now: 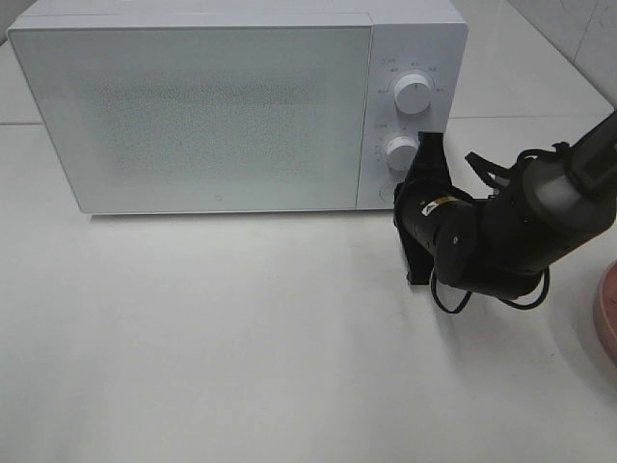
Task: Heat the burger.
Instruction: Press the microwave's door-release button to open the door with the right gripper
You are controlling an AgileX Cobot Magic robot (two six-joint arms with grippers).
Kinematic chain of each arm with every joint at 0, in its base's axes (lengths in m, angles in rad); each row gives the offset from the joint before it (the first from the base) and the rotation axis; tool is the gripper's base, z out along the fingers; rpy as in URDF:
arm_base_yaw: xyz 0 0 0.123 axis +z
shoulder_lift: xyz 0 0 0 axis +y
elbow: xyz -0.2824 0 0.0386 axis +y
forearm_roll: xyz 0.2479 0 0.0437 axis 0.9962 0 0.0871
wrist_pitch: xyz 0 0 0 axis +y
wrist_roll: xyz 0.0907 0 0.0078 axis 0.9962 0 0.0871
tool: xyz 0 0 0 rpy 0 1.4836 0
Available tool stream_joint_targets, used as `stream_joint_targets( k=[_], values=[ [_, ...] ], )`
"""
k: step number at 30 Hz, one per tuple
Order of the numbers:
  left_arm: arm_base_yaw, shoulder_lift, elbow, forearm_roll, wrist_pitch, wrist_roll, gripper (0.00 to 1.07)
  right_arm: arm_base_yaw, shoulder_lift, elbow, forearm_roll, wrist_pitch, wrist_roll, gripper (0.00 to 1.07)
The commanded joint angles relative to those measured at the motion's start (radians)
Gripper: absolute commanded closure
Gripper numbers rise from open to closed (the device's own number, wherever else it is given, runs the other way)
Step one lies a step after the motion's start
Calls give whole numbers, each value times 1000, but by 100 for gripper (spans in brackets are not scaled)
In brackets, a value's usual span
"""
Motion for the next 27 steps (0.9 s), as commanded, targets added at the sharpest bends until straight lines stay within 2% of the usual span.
stream_joint_targets(
  k=[1,21,27],
  values=[
    [2,-21,0,-1,-14,-5,9,-3,-2,-16,13,10,-38,107],
    [2,-15,0,-1,-14,-5,9,-3,53,-74,17,-22,-44,107],
    [2,-15,0,-1,-14,-5,9,-3,65,-93,17,-91,-47,107]
  ],
)
